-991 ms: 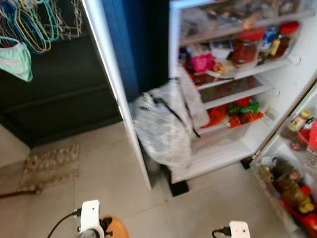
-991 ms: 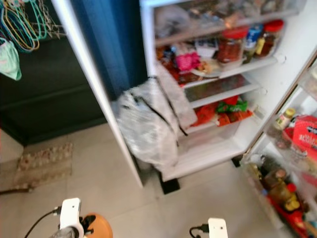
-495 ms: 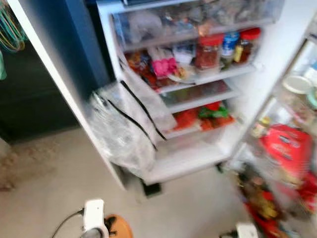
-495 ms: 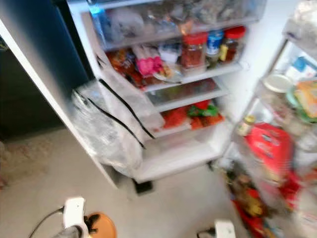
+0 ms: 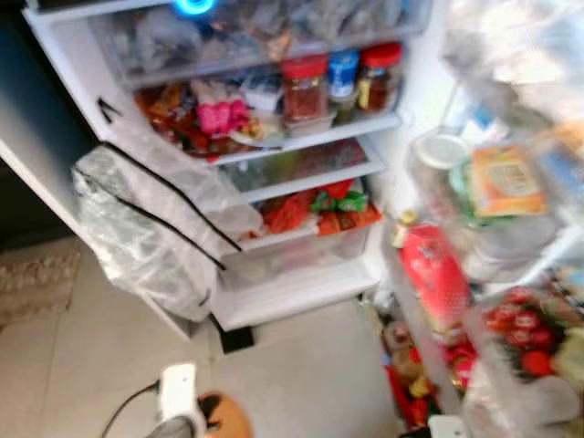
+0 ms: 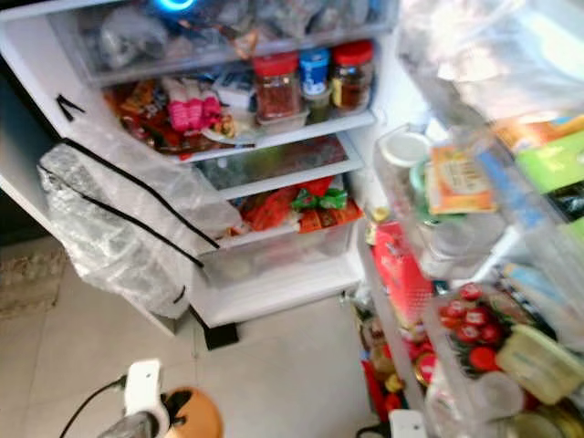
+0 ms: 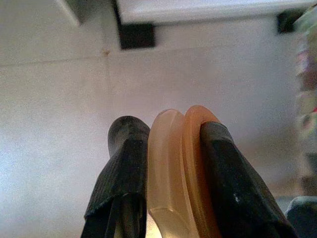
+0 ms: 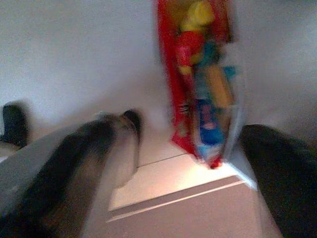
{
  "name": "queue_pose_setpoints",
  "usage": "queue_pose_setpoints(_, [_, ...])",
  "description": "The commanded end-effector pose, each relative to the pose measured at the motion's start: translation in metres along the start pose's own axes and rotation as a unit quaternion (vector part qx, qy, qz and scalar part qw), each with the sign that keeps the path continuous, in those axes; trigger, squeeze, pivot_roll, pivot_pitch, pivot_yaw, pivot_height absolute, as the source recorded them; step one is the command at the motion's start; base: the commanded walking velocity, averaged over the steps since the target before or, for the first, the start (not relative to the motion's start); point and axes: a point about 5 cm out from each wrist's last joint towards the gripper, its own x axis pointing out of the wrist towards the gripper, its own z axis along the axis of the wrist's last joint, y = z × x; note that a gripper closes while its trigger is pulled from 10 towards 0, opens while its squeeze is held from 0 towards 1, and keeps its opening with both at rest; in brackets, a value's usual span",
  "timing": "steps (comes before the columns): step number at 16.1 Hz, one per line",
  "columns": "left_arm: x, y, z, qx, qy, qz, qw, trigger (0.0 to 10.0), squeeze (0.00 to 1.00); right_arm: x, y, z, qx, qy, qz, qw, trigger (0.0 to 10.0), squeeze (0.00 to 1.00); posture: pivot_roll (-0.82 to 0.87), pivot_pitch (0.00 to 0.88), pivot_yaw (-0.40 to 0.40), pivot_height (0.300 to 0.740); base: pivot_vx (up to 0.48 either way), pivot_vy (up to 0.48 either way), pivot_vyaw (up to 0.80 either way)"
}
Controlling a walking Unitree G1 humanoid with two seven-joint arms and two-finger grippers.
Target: Restocking fridge
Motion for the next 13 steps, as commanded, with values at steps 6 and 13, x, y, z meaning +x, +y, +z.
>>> queue_pose_setpoints(6, [0.005,-0.012,0.071,-0.031,-0.152,-0.064,0.986,10.0,0.0,-0.001,0.005,-0.005,0.004,0.008,0.001,1.0,10.0,0.0,-0.02,0.151,0.035,0.74,0.0,0.0,0.0])
queue_pose_setpoints(13, [-0.016,-0.049,0.121,-0.18,-0.269,-0.21,0.923,10.0,0.0,-0.001,0.009,-0.005,0.003,0.007,0.008,1.0,10.0,0.0,-0.02,0.141,0.038,0.74,0.0,0.0,0.0])
